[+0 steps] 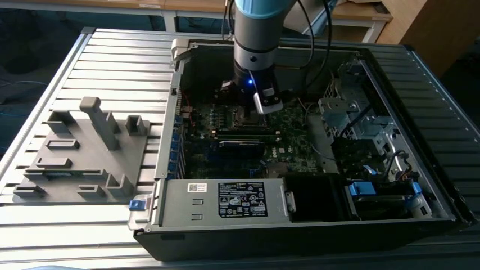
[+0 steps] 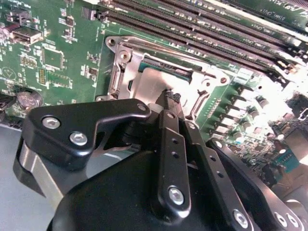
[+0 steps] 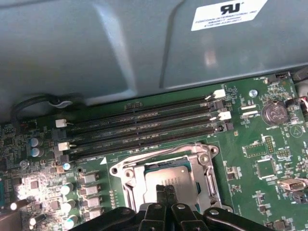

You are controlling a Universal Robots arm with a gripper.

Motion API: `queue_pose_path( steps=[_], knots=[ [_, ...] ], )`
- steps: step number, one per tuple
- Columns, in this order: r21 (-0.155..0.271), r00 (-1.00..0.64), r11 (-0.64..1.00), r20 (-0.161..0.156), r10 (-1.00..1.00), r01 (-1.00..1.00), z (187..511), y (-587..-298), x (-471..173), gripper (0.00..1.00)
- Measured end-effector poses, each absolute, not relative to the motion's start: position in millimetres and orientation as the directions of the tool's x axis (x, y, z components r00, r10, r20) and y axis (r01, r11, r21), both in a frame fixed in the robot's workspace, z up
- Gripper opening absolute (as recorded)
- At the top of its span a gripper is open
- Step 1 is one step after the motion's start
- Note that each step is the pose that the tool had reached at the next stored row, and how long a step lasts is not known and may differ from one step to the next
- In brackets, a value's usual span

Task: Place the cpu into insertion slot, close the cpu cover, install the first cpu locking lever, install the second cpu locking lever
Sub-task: 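Install the second cpu locking lever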

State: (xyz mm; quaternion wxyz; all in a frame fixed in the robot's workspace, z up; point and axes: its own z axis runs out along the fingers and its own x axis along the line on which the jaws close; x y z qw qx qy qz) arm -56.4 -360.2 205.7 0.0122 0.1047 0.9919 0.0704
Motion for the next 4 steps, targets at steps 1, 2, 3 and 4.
queue_pose_path(
  steps=[1,2,3,4],
  knots=[
    [0.142,-0.978,0.968,-0.009,0.209,0.206,205.7,-360.2,-56.2,0.11],
    [0.142,-0.978,0.968,-0.009,0.209,0.206,205.7,-360.2,-56.1,0.11],
    [0.142,-0.978,0.968,-0.009,0.209,0.206,205.7,-360.2,-56.0,0.11],
    [0.142,-0.978,0.968,-0.009,0.209,0.206,205.7,-360.2,-56.0,0.11]
  ],
)
